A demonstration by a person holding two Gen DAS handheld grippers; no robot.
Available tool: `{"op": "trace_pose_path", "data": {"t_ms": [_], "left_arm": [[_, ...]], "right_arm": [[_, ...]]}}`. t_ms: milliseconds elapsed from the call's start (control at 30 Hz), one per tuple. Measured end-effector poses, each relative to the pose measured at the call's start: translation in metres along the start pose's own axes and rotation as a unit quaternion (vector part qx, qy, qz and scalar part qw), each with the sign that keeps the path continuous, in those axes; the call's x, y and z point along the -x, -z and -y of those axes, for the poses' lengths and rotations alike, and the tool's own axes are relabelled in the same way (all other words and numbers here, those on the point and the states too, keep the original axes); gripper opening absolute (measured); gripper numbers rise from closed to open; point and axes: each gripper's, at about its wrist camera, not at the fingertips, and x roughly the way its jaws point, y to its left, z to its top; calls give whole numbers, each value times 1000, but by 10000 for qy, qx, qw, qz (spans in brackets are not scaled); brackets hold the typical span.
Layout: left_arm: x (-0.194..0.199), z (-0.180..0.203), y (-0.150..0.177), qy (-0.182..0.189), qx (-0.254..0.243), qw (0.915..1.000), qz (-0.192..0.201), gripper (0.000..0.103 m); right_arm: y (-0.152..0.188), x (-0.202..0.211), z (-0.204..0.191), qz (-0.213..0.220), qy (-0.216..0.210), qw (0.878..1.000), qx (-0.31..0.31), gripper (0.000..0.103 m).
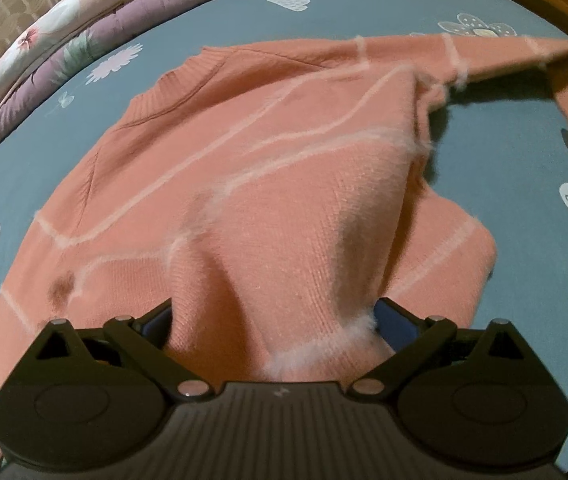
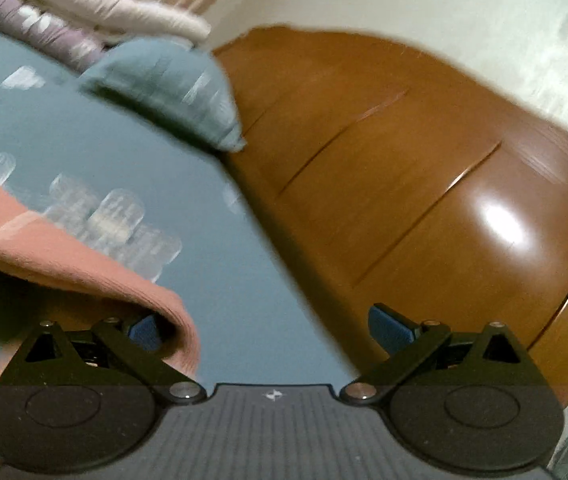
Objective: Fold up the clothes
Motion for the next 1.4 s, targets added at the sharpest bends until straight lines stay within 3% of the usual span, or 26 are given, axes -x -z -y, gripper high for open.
{"op": "trace_pose_path", "data": {"t_ms": [100, 233, 333, 433, 567, 667, 767, 1000, 1167, 1300, 1400], "left_arm": [[0, -1, 0, 4, 34, 10000, 11, 99], [0, -2, 0, 19, 73, 10000, 24, 99], [-2, -2, 0, 24, 60, 10000, 7, 99], [-4, -1, -2, 25, 36, 10000, -19, 99], [-6, 2, -4, -21, 1, 10000, -72, 100], [-6, 4, -3, -48, -16, 9999, -88, 100], [-5, 3, -3, -60, 12, 9999, -94, 100], [-3, 3, -6, -61, 126, 9999, -70, 100], [8, -3, -9, 95, 224, 9997, 62, 100], [20, -12, -9, 346, 389, 9985, 187, 100], [30, -18, -13, 511, 496, 9970, 292, 100]], "right_arm": [[-8, 0, 11, 131, 291, 9995, -18, 103], [8, -9, 12, -286, 284, 9992, 6, 103], [31, -10, 11, -718, -249, 9970, -172, 103], [44, -10, 8, -749, -821, 9934, -283, 103], [38, -24, -2, -740, -1131, 9900, -404, 103], [30, -44, -9, -702, -792, 9942, -195, 103], [27, -64, 8, -792, -313, 9958, -327, 103], [33, -80, 53, -823, 24, 9963, -245, 103], [63, -93, 67, -1538, 684, 9857, 94, 103], [76, -82, 95, -1790, 487, 9817, -423, 103], [68, -58, 103, -1600, 33, 9838, -806, 103]]}}
